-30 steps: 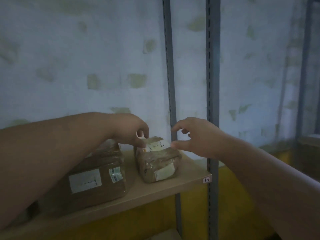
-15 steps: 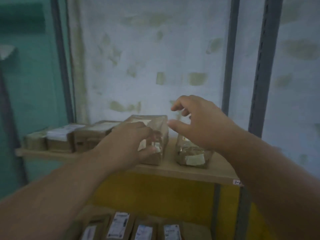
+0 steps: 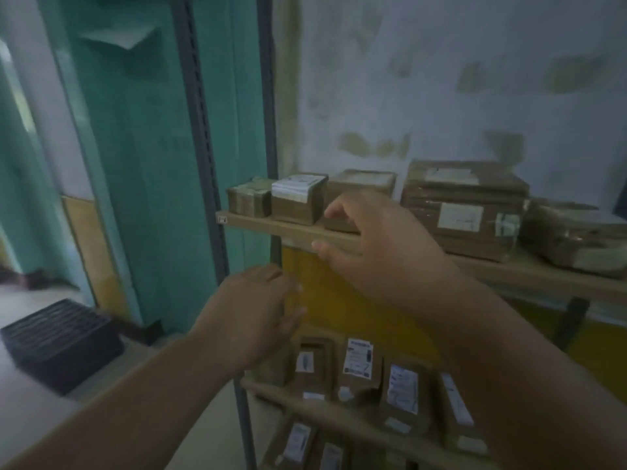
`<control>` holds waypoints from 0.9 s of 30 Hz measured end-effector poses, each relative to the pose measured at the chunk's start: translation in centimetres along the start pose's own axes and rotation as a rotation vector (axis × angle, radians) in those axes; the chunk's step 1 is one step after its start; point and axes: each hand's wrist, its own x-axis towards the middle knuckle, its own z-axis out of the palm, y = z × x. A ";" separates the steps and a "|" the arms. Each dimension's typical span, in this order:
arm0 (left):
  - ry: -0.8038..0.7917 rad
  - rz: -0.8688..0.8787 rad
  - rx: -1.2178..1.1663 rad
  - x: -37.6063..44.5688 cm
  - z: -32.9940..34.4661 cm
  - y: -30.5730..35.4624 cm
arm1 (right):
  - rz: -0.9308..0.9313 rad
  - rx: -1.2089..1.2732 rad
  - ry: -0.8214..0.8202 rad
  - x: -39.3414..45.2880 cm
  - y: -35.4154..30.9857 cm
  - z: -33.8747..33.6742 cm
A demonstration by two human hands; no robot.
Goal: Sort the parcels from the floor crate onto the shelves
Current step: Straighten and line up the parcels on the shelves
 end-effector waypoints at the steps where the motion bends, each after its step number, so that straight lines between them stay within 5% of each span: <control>1: -0.024 -0.004 0.004 -0.9 0.7 -1.4 | 0.013 0.015 -0.008 0.0 -0.7 1.8; 21: -0.472 -0.353 -0.095 -2.8 24.7 -14.7 | 0.081 0.077 -0.326 4.8 7.3 26.1; 27: -0.583 -0.432 -0.190 -4.2 32.0 -17.0 | 0.145 0.086 -0.540 4.9 10.3 36.2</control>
